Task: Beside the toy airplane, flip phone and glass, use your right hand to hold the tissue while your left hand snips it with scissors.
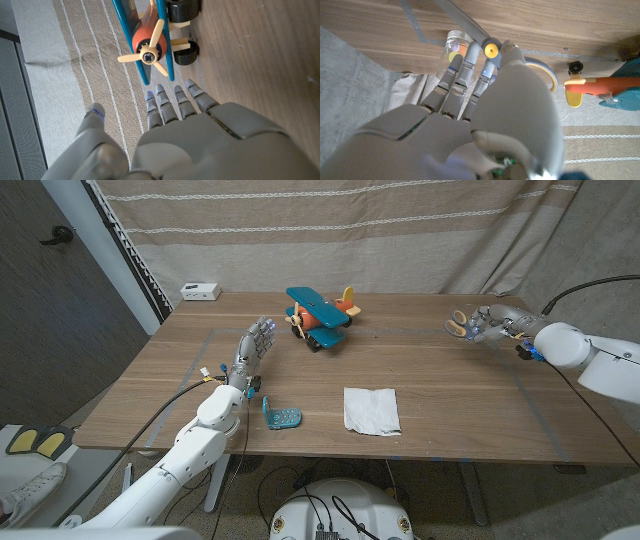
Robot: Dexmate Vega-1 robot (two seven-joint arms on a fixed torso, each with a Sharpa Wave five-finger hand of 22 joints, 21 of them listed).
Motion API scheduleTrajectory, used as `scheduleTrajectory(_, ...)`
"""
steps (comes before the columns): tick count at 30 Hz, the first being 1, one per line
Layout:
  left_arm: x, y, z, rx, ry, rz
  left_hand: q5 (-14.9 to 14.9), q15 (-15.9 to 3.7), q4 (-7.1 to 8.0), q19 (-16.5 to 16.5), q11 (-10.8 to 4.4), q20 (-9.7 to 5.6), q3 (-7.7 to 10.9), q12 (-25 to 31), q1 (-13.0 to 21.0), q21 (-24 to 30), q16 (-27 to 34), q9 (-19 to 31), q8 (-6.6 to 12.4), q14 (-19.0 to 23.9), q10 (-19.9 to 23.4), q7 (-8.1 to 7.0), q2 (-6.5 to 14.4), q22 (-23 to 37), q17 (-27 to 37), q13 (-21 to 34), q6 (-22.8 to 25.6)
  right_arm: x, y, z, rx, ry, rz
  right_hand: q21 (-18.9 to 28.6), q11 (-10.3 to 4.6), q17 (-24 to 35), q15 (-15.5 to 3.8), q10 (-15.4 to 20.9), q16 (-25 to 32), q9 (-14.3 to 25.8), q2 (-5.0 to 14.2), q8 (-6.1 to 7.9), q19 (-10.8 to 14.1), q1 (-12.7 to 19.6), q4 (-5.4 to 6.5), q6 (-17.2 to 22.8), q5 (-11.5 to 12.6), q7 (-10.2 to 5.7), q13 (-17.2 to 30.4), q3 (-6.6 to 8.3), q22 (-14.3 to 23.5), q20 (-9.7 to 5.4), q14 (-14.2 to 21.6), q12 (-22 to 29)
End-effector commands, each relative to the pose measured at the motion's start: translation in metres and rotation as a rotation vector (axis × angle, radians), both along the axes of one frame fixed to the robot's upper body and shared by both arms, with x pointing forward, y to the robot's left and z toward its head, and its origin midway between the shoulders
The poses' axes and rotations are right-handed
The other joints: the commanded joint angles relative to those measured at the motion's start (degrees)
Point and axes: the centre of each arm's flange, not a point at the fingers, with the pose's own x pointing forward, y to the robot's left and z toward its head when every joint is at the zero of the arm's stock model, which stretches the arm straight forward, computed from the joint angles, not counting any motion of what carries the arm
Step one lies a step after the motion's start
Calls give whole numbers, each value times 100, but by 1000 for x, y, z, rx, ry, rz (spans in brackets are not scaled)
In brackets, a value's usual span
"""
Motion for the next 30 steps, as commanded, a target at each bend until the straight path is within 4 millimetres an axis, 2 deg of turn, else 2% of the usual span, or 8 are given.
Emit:
scheduleTrajectory(1, -1, 1, 0, -3, -5, -1, 30, -769, -6, 0, -38, -382, -10, 0, -53, 4, 12, 30, -8, 33, 15, 37, -6, 21, 28, 14, 52, -3, 5, 4, 79, -34, 49, 60, -300, 20, -830, 365, -29, -18, 384, 27, -6, 451, 42, 77, -12, 14, 1369, 78, 21, -488, 108, 5)
scheduleTrajectory(13, -2, 3, 3, 0, -15, -7, 29, -769, -8, 0, -14, -384, -12, 6, -55, 4, 10, 30, -10, 30, 31, 18, -5, 21, 28, 14, 50, -4, 13, 11, 89, -46, 76, 123, -296, 22, -831, 375, -60, -44, 376, 27, -33, 448, 48, 60, -39, 37, 1398, 98, 30, -488, 113, -21)
scheduleTrajectory(21, -1, 12, 2, 3, -6, -13, 29, -773, -10, -8, -12, -404, -13, 4, -55, 0, 2, 30, 0, 7, 29, 43, -2, 20, 28, 14, 80, -6, 28, 14, 74, -45, 87, 173, -298, 33, -830, 380, -79, -67, 371, 29, -55, 445, 52, 58, -58, 11, 1418, 112, 35, -487, 119, -44)
scheduleTrajectory(27, 0, 26, -1, 8, 6, -10, 30, -772, -12, -12, 15, -408, -11, -2, -52, -1, 2, 30, 0, 3, 15, 57, 0, 20, 27, 14, 81, -7, 43, 16, 72, -55, 99, 208, -297, 40, -831, 389, -90, -72, 366, 35, -68, 444, 53, 53, -70, 5, 1420, 120, 37, -484, 126, -63)
scheduleTrajectory(30, -1, 31, 0, 21, 3, -15, 29, -771, -14, -12, -37, -408, -11, -7, -51, -1, -5, 30, -2, -16, 1, 57, 1, 20, 27, 14, 79, -7, 50, 16, 67, -55, 104, 220, -300, 44, -831, 386, -95, -81, 365, 36, -81, 448, 50, 56, -75, 6, 1424, 125, 37, -489, 127, -73)
